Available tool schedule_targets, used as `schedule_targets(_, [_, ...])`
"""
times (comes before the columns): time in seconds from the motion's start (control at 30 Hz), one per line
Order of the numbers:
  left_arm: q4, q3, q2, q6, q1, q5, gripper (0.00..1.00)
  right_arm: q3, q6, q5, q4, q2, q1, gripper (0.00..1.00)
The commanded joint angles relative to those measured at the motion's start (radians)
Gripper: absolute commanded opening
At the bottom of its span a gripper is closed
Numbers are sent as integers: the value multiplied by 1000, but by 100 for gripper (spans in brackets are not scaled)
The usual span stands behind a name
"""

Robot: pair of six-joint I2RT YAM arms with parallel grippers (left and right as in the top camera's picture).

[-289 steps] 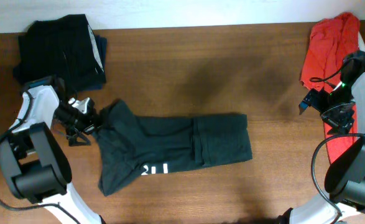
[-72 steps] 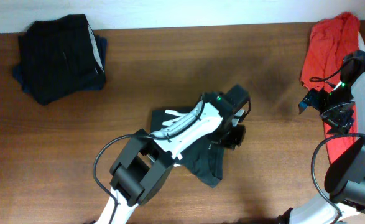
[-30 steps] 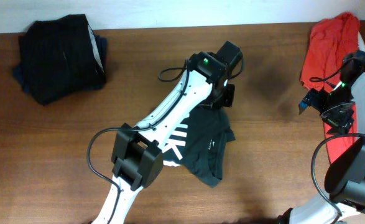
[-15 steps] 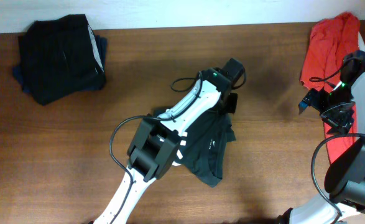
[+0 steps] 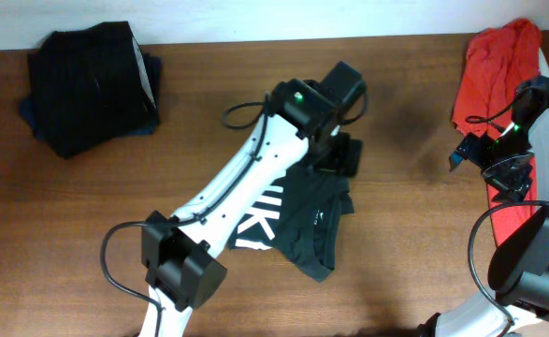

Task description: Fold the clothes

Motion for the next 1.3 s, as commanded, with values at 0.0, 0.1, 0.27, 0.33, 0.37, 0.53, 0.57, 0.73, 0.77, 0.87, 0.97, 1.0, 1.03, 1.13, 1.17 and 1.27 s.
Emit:
schedule_targets(0.0, [-119, -3, -10, 8, 64, -111, 99, 8, -7, 2, -3, -6, 2, 99])
schedule_targets(0.1, [-149, -42, -10, 9, 84, -112, 91, 8, -7, 2, -3, -6, 2, 99])
schedule_targets(0.27, [-17, -281, -10, 8, 84, -111, 69, 8, -7, 2, -3, -6, 2, 99])
schedule_targets(0.33, [84, -387, -10, 8, 85, -100, 62, 8, -7, 2, -3, -6, 2, 99])
schedule_targets(0.37, [155, -455, -10, 8, 85, -57, 57, 8, -7, 2, -3, -6, 2, 99])
schedule_targets(0.53, [364, -638, -10, -3, 84, 14, 54, 8, -7, 2, -3, -6, 2, 99])
schedule_targets(0.57, [370, -639, -10, -3, 84, 40, 55, 8, -7, 2, -3, -6, 2, 99])
schedule_targets(0.73, [405, -608, -11, 43, 82, 216, 55, 8, -7, 2, -3, -6, 2, 99])
schedule_targets(0.77, [391, -580, -15, 58, 82, 232, 55, 8, -6, 2, -3, -6, 2, 99])
schedule_targets(0.87, [225, -375, -53, 119, 82, 218, 54, 8, -7, 2, -3, -6, 2, 99])
schedule_targets(0.97, [63, -188, -113, 122, 82, 80, 65, 8, -7, 2, -3, -6, 2, 98])
schedule_targets(1.0, [25, -145, -137, 122, 86, 9, 73, 8, -7, 2, -3, -6, 2, 99])
schedule_targets(1.03, [0, -124, -157, 122, 93, -59, 86, 8, -7, 2, -3, -6, 2, 99])
schedule_targets(1.13, [-90, -104, -211, 122, 178, -231, 99, 8, -7, 2, -3, -6, 2, 99])
schedule_targets(1.17, [-117, -104, -216, 122, 219, -231, 99, 8, -7, 2, -3, -6, 2, 99])
schedule_targets(1.27, [-182, -106, -217, 122, 420, -206, 99, 8, -7, 2, -3, -6, 2, 99])
